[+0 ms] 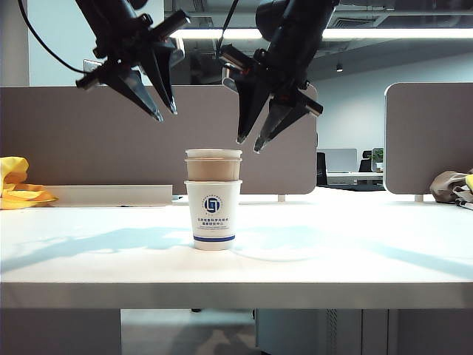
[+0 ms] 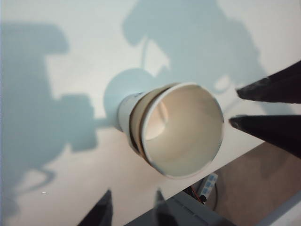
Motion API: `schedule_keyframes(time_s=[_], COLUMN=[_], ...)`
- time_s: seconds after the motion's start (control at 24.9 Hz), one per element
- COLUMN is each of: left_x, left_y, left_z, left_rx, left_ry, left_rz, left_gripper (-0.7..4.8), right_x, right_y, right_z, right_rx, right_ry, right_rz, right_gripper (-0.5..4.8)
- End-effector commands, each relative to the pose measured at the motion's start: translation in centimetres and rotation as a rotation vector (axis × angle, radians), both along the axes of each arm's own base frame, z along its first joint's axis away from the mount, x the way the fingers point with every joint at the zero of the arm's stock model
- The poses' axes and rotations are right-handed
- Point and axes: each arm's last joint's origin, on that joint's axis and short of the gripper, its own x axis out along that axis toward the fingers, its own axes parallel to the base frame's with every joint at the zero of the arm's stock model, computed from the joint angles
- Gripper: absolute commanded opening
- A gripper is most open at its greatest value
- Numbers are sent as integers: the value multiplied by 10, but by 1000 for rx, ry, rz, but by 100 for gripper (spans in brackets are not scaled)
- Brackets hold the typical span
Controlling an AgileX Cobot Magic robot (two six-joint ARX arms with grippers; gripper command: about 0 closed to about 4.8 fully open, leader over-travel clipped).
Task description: Pick up all the paper cups on the table one by one and stack them together.
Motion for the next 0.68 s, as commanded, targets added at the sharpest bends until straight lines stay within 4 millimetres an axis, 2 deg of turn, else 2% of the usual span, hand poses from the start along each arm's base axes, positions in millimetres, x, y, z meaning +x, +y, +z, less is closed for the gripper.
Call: schedule_keyframes(time_s=[0.04, 0.44, 0.68], left_x=[2, 11, 14], left_y=[-2, -6, -8], left_z=[-6, -27, -30], left_rx=[-23, -22, -38], left_ry=[28, 87, 93], left_rz=[-18, -24, -30], left_gripper=[114, 114, 114], right_x=[-1, 1, 3], right_y=[0, 1, 2], right_z=[4, 2, -3], right_rx=[11, 15, 16], right_ry=[-14, -20, -7], right_rz=[0, -2, 0], right_gripper=[148, 148, 148])
